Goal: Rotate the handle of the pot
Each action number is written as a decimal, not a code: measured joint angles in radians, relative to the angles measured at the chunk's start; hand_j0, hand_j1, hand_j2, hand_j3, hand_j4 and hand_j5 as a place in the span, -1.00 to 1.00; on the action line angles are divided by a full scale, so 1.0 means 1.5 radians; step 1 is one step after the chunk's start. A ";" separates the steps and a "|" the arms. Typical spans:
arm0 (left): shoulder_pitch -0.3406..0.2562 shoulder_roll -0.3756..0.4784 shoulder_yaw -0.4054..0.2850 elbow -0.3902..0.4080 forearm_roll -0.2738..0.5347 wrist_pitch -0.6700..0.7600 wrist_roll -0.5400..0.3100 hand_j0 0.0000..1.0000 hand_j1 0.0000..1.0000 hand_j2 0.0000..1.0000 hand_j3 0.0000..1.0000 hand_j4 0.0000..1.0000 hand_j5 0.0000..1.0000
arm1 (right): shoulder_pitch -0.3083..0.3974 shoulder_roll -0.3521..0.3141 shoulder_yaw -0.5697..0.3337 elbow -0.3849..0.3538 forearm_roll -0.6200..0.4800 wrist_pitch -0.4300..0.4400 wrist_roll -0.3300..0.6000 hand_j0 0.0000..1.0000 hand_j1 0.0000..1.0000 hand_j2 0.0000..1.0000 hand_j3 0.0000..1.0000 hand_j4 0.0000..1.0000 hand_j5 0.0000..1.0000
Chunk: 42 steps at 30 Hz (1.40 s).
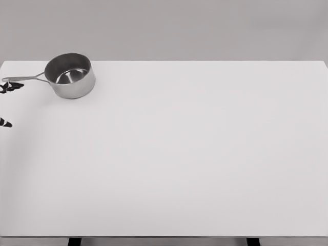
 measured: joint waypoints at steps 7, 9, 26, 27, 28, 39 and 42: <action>-0.054 0.024 -0.078 0.014 -0.001 0.003 0.000 1.00 1.00 1.00 1.00 1.00 1.00 | 0.000 0.000 0.000 0.000 0.000 0.000 0.000 1.00 1.00 1.00 1.00 1.00 1.00; -0.074 0.027 -0.106 0.024 -0.001 0.003 0.000 1.00 1.00 1.00 1.00 1.00 1.00 | 0.000 0.000 0.000 0.000 0.000 0.000 0.000 1.00 1.00 1.00 1.00 1.00 1.00; -0.157 0.001 -0.151 0.095 -0.044 0.001 0.000 1.00 1.00 1.00 1.00 1.00 1.00 | 0.000 0.000 0.000 0.000 0.000 0.000 0.000 1.00 1.00 1.00 1.00 1.00 1.00; -0.161 -0.004 -0.151 0.103 -0.049 0.001 0.000 1.00 1.00 1.00 1.00 1.00 1.00 | 0.000 0.000 0.000 0.000 0.000 0.000 0.000 1.00 1.00 1.00 1.00 1.00 1.00; -0.163 -0.009 -0.151 0.109 -0.053 0.001 0.000 1.00 1.00 1.00 1.00 1.00 1.00 | 0.000 0.000 0.000 0.000 0.000 0.000 0.000 1.00 1.00 1.00 1.00 1.00 1.00; -0.173 -0.028 -0.151 0.134 -0.068 0.000 0.000 1.00 1.00 1.00 1.00 1.00 1.00 | 0.000 0.000 0.000 0.000 0.000 0.000 0.000 1.00 1.00 1.00 1.00 1.00 1.00; -0.190 -0.035 -0.151 0.147 -0.072 0.001 0.000 1.00 1.00 1.00 1.00 1.00 1.00 | 0.000 0.000 0.000 0.000 0.000 0.000 0.000 1.00 1.00 1.00 1.00 1.00 1.00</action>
